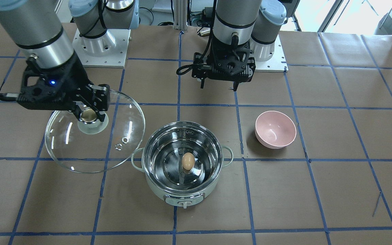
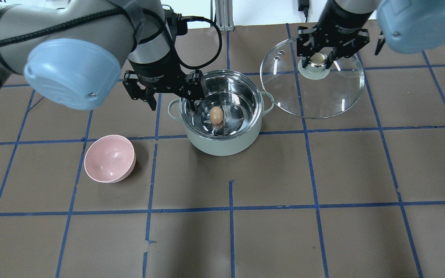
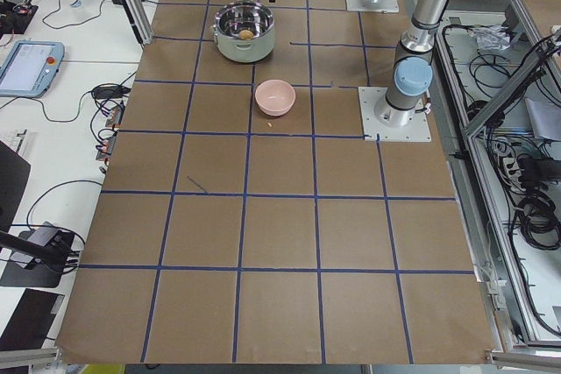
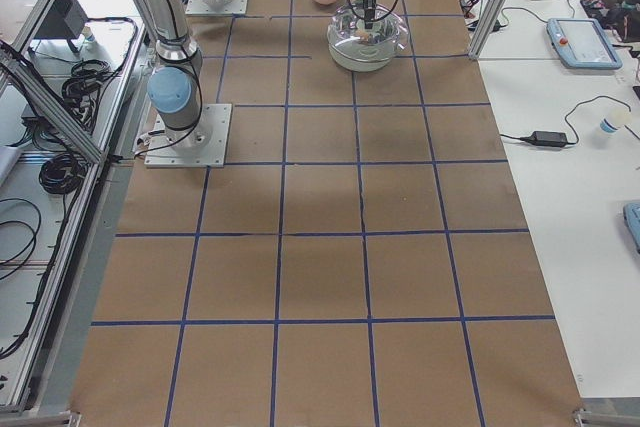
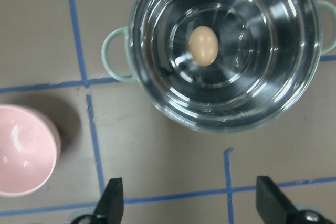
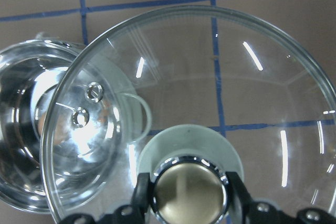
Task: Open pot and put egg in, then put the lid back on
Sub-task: 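Carry the glass lid over the pot with the right gripper while the left withdraws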
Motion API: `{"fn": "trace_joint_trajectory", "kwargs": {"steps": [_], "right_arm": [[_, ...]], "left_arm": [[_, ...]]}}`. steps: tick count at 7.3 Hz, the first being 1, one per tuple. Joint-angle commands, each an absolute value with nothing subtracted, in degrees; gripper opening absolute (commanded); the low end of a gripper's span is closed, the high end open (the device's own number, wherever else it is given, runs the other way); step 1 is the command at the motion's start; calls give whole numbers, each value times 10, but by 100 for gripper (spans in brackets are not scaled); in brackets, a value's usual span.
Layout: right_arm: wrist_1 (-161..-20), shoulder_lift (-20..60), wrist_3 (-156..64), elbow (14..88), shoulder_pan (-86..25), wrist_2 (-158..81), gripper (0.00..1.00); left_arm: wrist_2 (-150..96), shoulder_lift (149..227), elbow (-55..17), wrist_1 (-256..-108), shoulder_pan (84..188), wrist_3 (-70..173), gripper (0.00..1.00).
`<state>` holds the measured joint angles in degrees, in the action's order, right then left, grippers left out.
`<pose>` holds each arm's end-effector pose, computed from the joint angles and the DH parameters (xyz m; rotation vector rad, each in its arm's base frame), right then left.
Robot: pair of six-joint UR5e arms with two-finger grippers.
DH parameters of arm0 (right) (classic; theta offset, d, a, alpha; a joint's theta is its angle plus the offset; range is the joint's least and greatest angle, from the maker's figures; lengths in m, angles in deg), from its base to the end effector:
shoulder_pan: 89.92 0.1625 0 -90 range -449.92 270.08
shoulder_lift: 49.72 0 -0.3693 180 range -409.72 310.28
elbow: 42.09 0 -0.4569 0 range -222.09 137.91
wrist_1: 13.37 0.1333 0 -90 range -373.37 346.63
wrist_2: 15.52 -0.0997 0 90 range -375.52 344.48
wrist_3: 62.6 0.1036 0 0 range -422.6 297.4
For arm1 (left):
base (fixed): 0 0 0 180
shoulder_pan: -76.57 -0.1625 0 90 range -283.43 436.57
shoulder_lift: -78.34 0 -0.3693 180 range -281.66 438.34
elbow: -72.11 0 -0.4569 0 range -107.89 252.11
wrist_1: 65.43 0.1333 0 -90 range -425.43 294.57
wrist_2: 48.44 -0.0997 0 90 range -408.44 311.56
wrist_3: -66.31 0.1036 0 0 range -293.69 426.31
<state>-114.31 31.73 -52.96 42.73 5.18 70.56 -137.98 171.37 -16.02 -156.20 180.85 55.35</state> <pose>0.1952 -0.6085 0.4115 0.1140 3.0491 -0.1868 -0.2712 -0.5217 0.4151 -0.0908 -3.1393 -0.0544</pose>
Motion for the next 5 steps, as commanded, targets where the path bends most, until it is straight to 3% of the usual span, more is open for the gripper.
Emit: {"fn": "trace_joint_trajectory", "kwargs": {"steps": [1, 5], "right_arm": [[-1207, 261, -414, 404, 136, 710, 33], [-1267, 203, -312, 398, 194, 704, 33]], "left_arm": [[-1384, 1668, -185, -1599, 1798, 553, 92], [-1383, 1641, -190, -1576, 1711, 670, 97]]}}
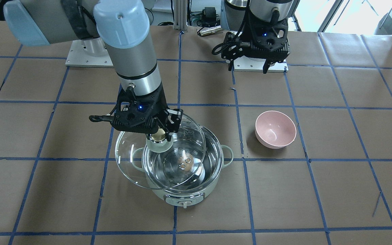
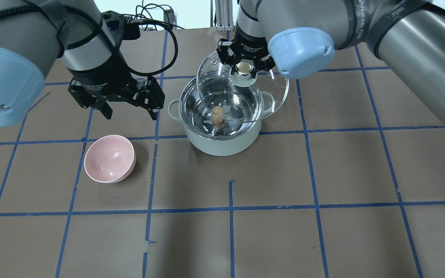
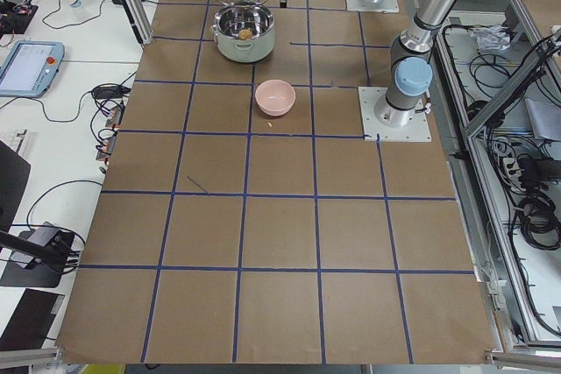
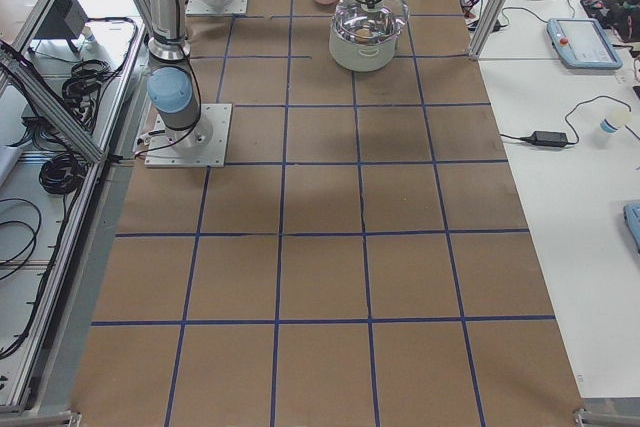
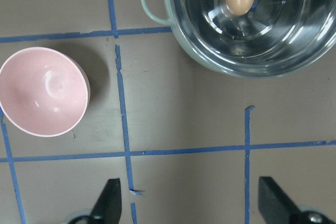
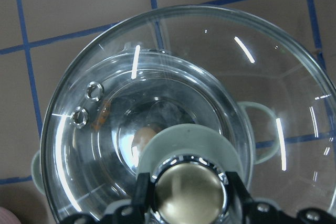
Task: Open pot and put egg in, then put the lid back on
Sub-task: 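Carry the glass lid over the pot with the right gripper while the left withdraws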
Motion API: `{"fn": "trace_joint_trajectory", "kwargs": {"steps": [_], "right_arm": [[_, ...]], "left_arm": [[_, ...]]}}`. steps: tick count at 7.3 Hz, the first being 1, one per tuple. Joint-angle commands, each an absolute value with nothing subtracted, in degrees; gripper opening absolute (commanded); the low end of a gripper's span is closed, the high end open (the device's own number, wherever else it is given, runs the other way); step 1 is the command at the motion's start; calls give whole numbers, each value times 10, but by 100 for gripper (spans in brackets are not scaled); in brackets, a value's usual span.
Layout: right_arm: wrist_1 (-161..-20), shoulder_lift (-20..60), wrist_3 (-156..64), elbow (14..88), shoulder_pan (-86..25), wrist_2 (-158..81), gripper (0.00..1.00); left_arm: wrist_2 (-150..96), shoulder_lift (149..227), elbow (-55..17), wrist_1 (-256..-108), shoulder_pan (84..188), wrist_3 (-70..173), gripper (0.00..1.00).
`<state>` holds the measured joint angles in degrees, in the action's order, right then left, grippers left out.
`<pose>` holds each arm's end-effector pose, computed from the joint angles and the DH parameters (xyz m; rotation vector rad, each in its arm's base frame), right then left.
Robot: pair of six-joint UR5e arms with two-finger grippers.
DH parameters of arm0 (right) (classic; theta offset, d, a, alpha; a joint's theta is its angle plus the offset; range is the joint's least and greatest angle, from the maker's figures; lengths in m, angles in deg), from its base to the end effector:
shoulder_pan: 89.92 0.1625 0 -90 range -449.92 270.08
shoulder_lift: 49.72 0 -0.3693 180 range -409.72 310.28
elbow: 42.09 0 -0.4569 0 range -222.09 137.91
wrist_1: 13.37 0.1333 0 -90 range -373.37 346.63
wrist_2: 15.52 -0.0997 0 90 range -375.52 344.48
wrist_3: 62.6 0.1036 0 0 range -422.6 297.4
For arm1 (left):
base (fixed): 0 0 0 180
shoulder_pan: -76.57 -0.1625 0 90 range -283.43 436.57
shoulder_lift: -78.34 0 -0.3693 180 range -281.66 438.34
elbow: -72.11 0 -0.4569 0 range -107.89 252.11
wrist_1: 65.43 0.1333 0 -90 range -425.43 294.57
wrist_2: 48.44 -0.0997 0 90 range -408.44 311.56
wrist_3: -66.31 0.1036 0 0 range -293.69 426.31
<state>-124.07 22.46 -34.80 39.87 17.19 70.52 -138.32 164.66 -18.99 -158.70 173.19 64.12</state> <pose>0.3345 -0.6093 0.3539 0.2693 2.9847 -0.2252 -0.1939 -0.5122 0.4468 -0.1214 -3.1380 -0.0191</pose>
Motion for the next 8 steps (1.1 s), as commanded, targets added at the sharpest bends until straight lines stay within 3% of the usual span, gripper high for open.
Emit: {"fn": "trace_joint_trajectory", "kwargs": {"steps": [1, 8], "right_arm": [[-1294, 186, -294, 397, 205, 704, 34], [-1294, 173, -299, 401, 216, 704, 36]], "left_arm": [[-1384, 1641, -191, -1557, 1702, 669, 100], [-1378, 1644, -184, -1549, 1667, 706, 100]]}}
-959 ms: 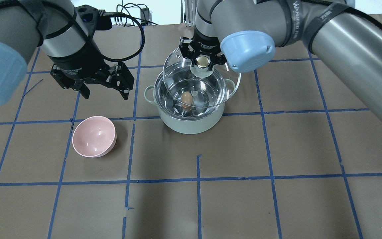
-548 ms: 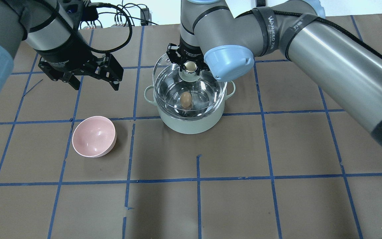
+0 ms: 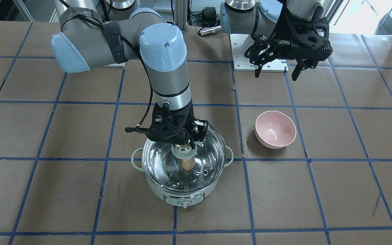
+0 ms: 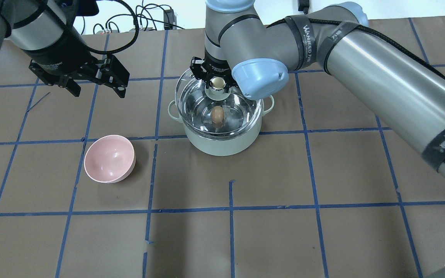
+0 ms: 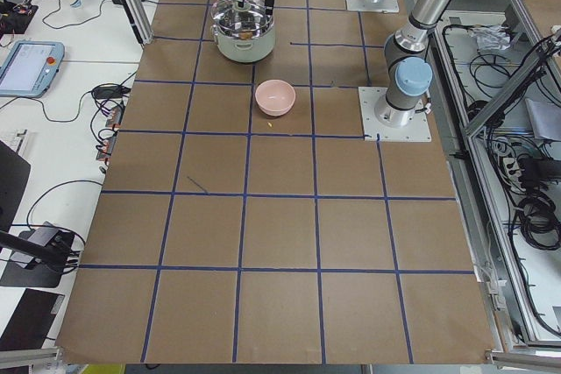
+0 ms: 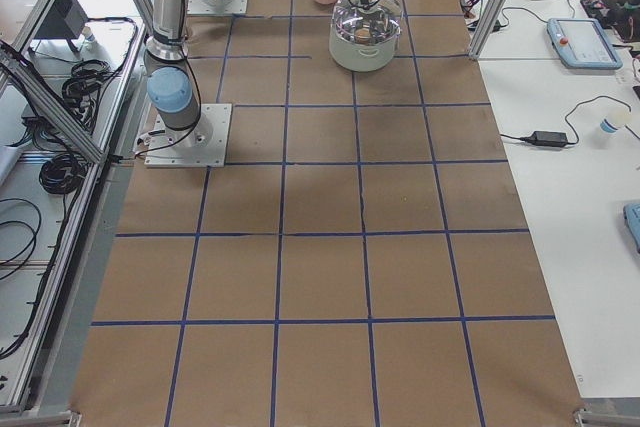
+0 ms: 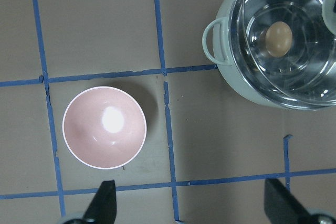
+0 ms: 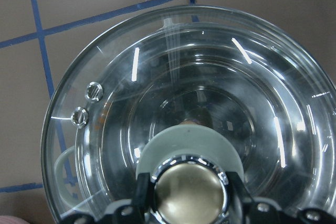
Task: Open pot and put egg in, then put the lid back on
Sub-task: 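Lower the glass lid onto the pot with the right gripper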
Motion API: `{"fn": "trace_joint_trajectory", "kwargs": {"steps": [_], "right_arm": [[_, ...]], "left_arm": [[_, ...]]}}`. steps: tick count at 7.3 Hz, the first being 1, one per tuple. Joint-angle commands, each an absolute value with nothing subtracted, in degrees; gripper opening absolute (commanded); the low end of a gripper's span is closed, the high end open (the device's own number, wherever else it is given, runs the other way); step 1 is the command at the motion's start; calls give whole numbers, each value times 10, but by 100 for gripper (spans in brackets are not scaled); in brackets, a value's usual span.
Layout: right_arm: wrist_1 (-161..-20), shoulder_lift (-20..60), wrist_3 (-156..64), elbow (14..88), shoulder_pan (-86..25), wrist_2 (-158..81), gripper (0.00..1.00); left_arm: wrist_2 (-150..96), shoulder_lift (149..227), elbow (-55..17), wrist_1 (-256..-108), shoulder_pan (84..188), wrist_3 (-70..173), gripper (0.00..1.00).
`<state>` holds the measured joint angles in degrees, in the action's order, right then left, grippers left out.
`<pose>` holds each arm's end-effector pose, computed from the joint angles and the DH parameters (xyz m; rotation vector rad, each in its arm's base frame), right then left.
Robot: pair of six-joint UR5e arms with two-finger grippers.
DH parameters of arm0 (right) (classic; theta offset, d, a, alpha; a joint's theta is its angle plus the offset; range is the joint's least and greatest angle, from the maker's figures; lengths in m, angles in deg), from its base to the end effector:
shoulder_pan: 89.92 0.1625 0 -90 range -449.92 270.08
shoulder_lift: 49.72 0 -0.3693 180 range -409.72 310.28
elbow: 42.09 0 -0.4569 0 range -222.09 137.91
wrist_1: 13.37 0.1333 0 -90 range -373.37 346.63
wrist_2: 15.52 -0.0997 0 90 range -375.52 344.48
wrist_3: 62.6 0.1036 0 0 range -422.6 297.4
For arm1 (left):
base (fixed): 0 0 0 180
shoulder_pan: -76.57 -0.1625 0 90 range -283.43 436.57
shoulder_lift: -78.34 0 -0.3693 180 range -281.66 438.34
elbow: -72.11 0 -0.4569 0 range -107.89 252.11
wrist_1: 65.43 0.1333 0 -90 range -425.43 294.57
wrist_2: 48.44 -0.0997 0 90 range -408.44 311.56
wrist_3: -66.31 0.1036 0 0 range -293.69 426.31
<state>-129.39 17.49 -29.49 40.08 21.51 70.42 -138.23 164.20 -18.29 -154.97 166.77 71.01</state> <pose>0.3874 -0.6022 0.3027 0.2934 2.9688 -0.2083 -0.1356 -0.5358 0.4646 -0.1344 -3.1358 0.1152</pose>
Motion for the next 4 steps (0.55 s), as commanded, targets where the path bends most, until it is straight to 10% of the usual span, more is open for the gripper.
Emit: {"fn": "trace_joint_trajectory", "kwargs": {"steps": [1, 4], "right_arm": [[-1294, 171, -303, 401, 215, 705, 37], [-1295, 168, -308, 401, 215, 705, 38]], "left_arm": [[-1378, 1644, -185, -1549, 1667, 708, 100], [-1378, 1646, -187, -1539, 1666, 711, 100]]}}
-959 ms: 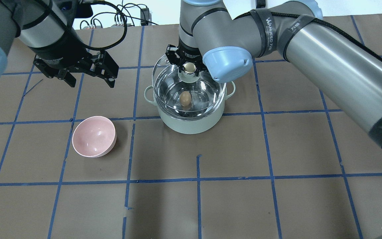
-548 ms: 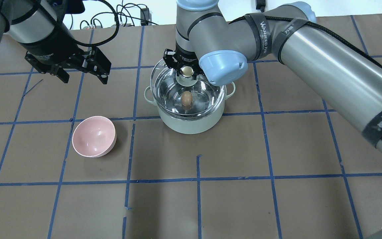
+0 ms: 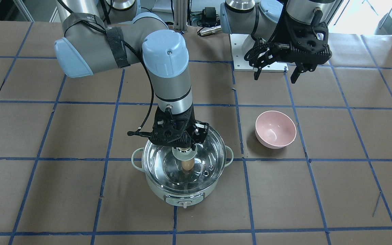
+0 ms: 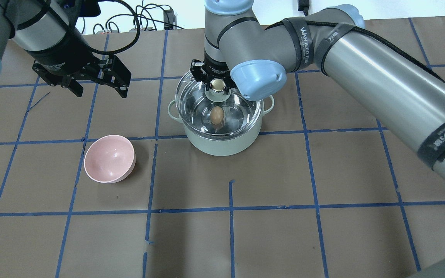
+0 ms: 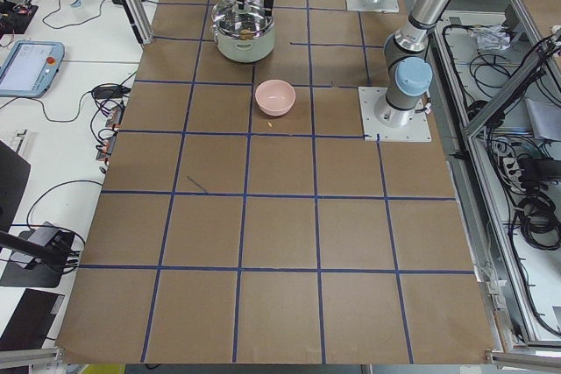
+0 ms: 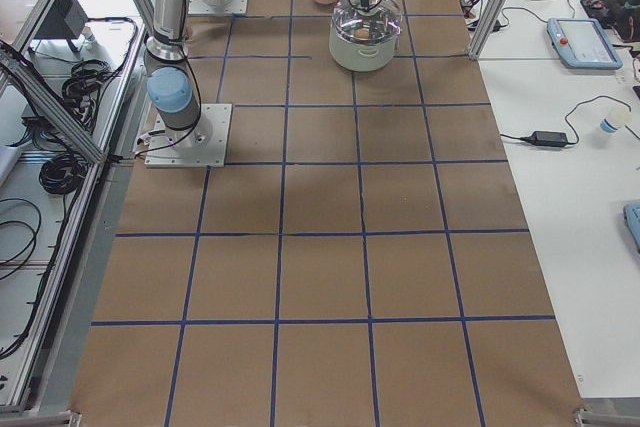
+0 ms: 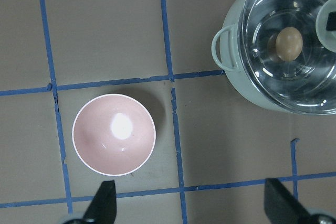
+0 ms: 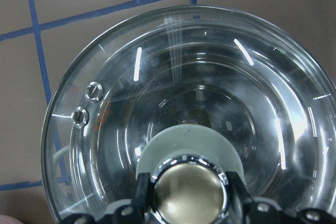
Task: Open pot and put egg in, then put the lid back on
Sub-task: 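Lower the glass lid onto the pot with the right gripper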
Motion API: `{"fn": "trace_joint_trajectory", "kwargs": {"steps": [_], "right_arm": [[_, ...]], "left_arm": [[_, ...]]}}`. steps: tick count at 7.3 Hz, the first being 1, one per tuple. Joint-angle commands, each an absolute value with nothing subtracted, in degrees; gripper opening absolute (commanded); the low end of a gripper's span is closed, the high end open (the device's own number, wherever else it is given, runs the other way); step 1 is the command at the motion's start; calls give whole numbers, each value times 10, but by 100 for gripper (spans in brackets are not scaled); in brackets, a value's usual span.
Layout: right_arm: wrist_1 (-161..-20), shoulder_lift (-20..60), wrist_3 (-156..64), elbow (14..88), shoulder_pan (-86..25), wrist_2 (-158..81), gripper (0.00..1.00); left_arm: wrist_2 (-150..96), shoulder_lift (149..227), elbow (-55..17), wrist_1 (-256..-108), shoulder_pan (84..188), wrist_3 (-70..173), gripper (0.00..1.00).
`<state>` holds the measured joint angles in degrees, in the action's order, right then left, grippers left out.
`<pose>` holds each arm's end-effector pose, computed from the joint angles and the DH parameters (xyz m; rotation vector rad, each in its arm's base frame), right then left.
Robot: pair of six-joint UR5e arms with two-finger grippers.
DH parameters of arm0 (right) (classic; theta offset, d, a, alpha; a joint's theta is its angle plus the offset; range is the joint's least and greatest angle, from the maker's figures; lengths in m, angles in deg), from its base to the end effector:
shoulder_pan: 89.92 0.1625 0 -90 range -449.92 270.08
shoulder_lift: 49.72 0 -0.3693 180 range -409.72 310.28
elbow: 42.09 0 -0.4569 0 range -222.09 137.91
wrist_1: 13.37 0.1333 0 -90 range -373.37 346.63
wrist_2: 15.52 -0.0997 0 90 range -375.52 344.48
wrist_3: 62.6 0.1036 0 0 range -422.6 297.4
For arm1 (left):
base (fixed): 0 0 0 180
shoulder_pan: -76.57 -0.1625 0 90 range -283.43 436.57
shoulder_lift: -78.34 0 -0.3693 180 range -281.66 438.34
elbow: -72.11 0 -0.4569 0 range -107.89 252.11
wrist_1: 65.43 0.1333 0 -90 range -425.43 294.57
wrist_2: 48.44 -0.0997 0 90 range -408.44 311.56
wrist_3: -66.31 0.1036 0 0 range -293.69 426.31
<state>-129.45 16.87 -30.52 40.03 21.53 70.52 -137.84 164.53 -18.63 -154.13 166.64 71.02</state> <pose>0.3881 -0.6038 0.2957 0.2675 2.9786 -0.2000 -0.1350 -0.5388 0.4598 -0.1312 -3.1292 0.1201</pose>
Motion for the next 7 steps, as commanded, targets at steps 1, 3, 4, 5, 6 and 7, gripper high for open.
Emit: {"fn": "trace_joint_trajectory", "kwargs": {"steps": [1, 3, 4, 5, 6, 7], "right_arm": [[-1295, 168, -312, 401, 215, 706, 40], [-1295, 168, -313, 401, 214, 710, 45], [-1295, 168, -321, 401, 214, 710, 46], [-1295, 168, -324, 401, 214, 710, 48], [-1295, 168, -324, 401, 214, 710, 49], [-1295, 168, -322, 401, 214, 710, 51]], "left_arm": [[-1377, 1646, -187, -1539, 1667, 713, 100], [-1378, 1646, -186, -1539, 1666, 713, 100], [-1378, 1646, -186, -1539, 1666, 713, 100], [-1378, 1646, -186, -1540, 1665, 713, 100], [-1378, 1645, -185, -1540, 1664, 713, 100], [-1377, 1645, -184, -1539, 1665, 713, 100]]}}
